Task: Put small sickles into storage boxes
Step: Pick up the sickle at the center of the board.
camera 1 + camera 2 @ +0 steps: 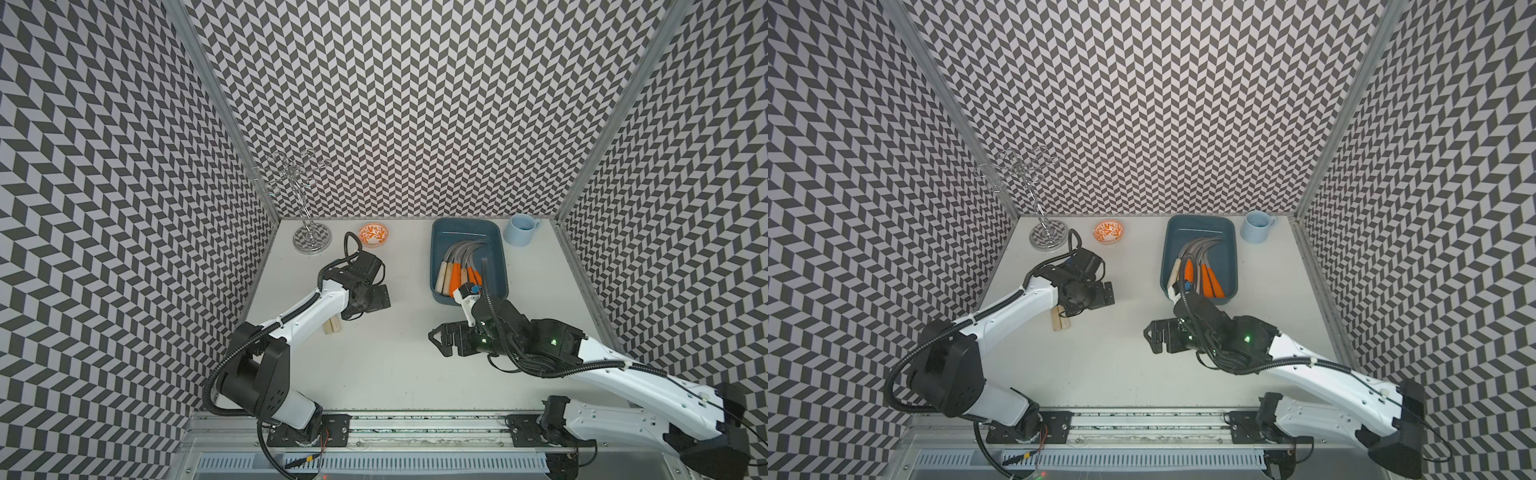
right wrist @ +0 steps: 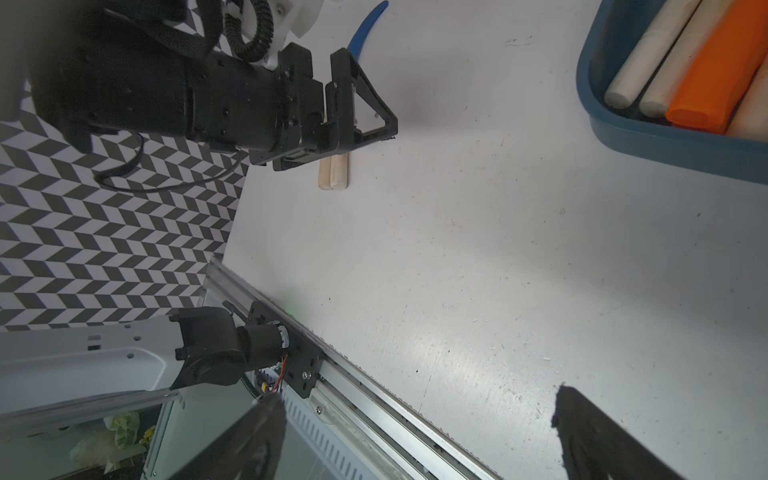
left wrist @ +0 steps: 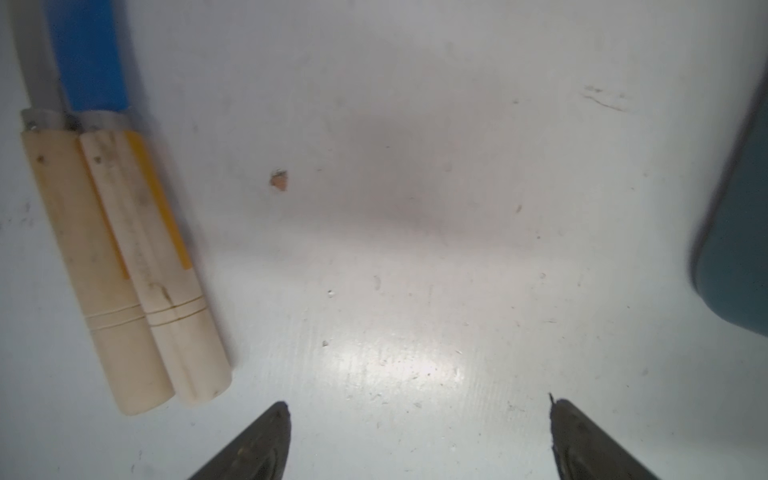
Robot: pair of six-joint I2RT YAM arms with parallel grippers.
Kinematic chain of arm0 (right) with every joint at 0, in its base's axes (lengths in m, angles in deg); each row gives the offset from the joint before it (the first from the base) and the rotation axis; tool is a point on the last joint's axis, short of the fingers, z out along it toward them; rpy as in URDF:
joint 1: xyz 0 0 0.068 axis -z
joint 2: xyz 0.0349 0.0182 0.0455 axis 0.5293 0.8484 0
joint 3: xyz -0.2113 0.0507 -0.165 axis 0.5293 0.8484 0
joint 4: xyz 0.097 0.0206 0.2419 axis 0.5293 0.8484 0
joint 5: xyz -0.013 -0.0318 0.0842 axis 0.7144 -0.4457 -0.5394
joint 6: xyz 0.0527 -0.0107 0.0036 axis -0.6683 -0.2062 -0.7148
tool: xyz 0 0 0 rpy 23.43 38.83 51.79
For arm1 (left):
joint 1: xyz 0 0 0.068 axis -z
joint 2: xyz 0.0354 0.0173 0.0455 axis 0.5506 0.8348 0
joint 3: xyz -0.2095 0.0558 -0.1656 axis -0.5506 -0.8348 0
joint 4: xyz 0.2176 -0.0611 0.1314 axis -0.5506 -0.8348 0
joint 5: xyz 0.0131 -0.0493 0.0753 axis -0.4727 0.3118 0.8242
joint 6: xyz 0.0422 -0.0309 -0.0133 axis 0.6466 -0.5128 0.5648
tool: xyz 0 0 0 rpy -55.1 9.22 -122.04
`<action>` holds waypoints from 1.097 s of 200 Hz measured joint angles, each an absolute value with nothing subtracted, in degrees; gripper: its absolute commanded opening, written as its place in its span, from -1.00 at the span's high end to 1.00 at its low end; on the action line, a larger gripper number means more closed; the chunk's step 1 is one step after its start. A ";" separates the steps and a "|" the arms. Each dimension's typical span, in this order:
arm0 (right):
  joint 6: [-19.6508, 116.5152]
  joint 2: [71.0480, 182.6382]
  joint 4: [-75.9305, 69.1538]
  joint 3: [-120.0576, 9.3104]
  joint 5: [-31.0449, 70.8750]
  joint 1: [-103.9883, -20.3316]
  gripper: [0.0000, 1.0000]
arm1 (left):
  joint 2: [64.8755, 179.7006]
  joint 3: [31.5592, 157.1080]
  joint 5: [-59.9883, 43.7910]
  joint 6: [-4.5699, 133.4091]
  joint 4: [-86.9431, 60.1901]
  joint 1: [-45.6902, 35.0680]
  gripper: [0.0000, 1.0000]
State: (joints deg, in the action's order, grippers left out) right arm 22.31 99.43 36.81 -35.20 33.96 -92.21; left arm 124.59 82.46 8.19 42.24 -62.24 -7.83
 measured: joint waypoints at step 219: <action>21.85 109.37 30.97 -38.76 35.47 -100.47 -0.99 | 132.29 75.49 9.61 46.75 -52.65 -24.09 -0.19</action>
